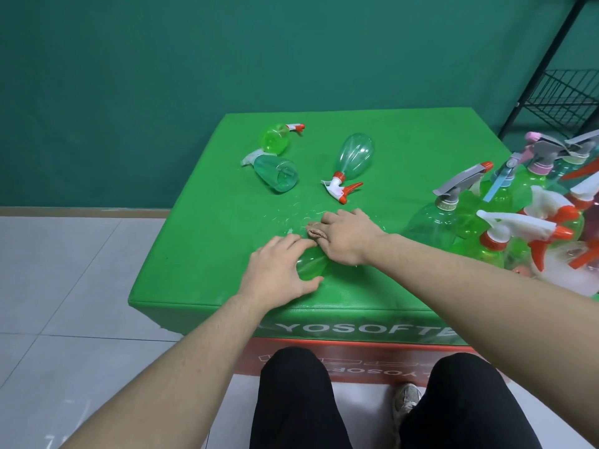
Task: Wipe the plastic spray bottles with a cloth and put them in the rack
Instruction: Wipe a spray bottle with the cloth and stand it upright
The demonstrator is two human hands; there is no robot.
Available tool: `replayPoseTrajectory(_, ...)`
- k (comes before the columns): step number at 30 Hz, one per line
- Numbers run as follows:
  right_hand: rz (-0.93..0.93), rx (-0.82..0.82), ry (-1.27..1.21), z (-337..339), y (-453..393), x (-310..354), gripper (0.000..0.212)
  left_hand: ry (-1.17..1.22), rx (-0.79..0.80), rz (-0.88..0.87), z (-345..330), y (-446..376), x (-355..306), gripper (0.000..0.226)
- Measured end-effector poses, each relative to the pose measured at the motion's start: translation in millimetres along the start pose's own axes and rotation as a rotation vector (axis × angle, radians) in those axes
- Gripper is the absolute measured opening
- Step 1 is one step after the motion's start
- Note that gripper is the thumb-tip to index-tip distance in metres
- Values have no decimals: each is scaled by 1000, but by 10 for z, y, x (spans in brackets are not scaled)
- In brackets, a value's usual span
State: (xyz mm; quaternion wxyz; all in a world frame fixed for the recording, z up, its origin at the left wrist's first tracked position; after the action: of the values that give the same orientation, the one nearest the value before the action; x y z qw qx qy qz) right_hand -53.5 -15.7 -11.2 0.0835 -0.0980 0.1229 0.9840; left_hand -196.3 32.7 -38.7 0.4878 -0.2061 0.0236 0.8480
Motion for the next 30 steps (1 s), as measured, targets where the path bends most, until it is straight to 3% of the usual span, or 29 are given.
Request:
replayPoseTrajectory(5,-31,-81,-196,-12,40,-127,28,10,21,-13,26,10,-10,71)
replayPoseTrajectory(15,-223,-157,-564,-137,154,-346,48,45,92,-7,38,-10,16,73)
replayPoseTrajectory(25,-678,-229,-1370,-229,178,-435,58,135,28,30,57,23,99,71)
replayPoseTrajectory(30,-658,-211,-1406,-309,198,-424,57,217,-29,76,71,14,155,68)
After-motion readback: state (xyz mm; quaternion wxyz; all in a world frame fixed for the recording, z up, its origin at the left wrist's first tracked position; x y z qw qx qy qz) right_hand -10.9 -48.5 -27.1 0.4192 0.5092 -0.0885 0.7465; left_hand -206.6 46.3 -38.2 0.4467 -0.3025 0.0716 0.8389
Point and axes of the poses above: each hand's wrist, its own y-axis away from the middle knuckle, its own z-axis out of the back of the hand, x = y × z, the point moved 4 cm from there along -y, towards the middle knuckle, and after that the axes turned 11 degrees about y, right-handed, at the moved point
